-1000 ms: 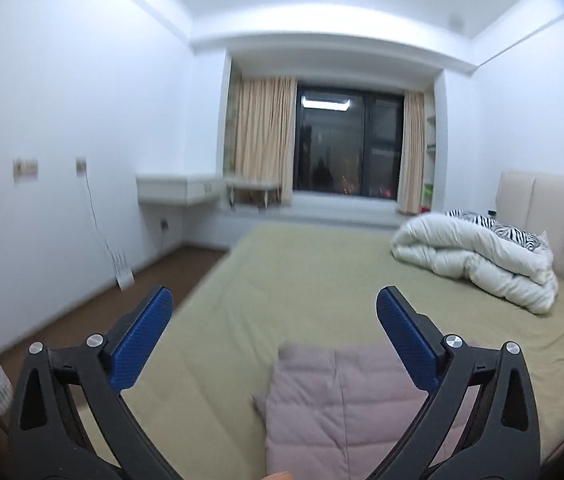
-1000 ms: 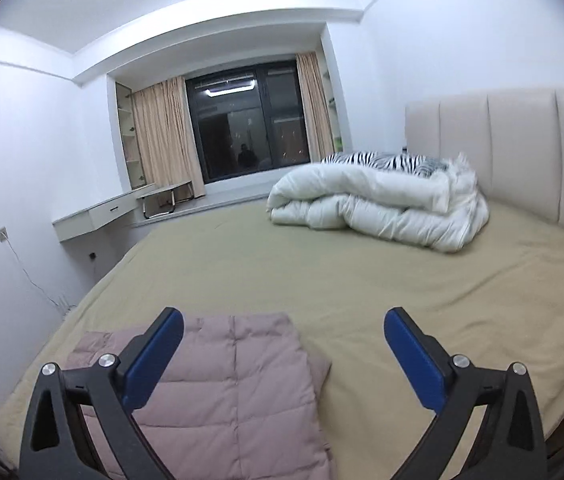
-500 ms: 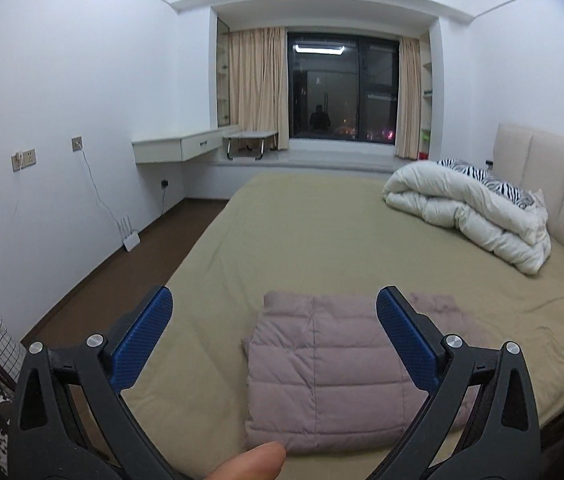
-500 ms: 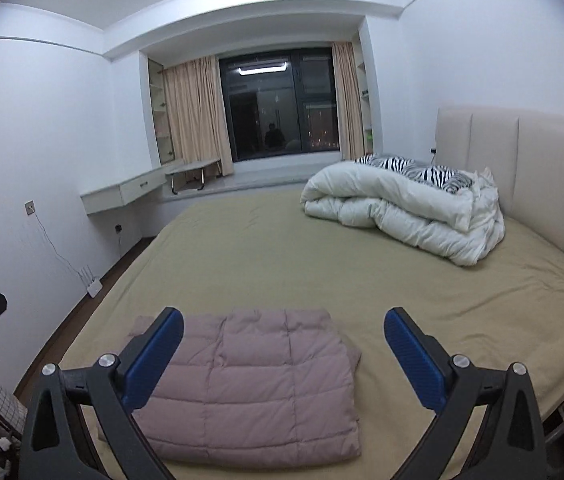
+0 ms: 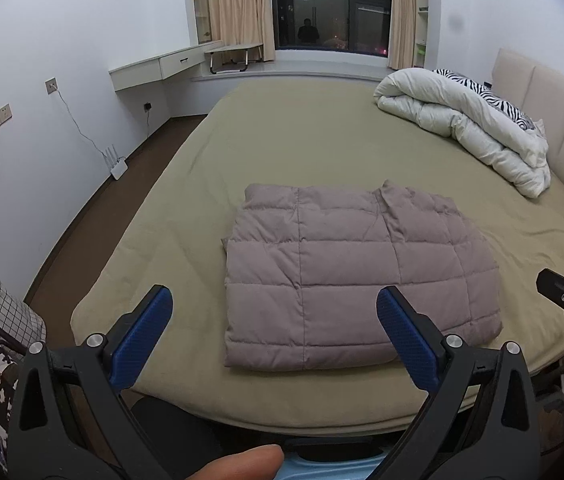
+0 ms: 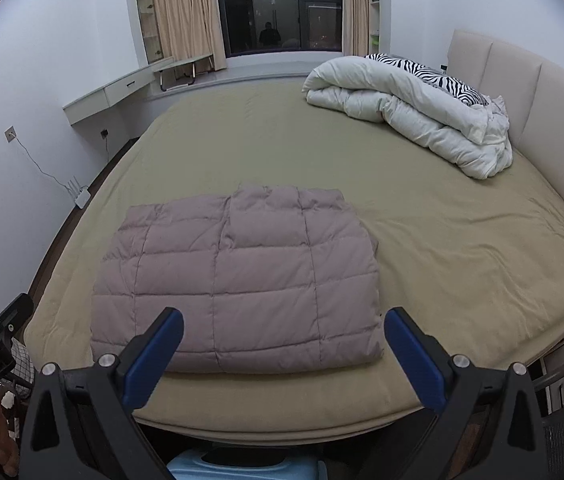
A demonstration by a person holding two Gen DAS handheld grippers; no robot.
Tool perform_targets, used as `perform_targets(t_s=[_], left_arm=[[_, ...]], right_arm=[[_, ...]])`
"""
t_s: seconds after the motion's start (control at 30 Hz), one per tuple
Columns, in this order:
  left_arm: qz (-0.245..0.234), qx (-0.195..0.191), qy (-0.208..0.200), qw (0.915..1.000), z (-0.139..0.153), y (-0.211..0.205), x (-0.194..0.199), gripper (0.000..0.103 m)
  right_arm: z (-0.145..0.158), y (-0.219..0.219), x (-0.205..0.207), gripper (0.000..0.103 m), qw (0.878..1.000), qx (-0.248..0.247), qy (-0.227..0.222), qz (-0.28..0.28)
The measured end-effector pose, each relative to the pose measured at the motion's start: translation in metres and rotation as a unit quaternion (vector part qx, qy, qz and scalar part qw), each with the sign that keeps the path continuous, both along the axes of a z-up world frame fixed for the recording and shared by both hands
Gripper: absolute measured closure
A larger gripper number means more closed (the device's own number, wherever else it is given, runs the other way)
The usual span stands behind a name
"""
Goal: Fold large clothes
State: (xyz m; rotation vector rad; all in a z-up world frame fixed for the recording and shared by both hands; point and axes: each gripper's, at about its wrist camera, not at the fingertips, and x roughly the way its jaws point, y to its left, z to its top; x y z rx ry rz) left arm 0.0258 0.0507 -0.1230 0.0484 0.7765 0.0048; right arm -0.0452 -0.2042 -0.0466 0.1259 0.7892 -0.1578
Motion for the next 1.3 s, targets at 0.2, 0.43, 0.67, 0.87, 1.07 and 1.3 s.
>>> perform_targets(t_s=[0.2,0.43,0.67,0.87,1.07,1.3], left_arm=[[0.000,-0.001,0.029,0.9996,-0.026,0.002,0.012,0.000],[0.003,-0.005,0.052,0.9986,-0.045,0.001,0.017,0.000],[0.003,-0.002,0.056,0.9984,-0.045,0.002,0.018,0.000],[0.002,-0.003,0.057,0.9984,-0.046,-0.001,0.019,0.000],[0.002,-0.002,0.057,0.9983,-0.048,-0.003,0.020,0.000],[0.002,-0.002,0.056,0.9984,-0.049,-0.006,0.022,0.000]], right_arm=[[-0.010,0.011,0.003,0.000,1.000,-0.010,0.024,0.009],[-0.015,0.018,0.002,0.000,0.999,-0.010,0.033,0.018],[-0.016,0.022,0.003,0.000,0.999,-0.019,0.037,0.022],[-0.017,0.022,0.003,0.000,0.999,-0.020,0.038,0.023],[-0.018,0.023,0.003,0.000,0.999,-0.022,0.039,0.024],[-0.020,0.020,0.003,0.000,0.999,-0.022,0.041,0.027]])
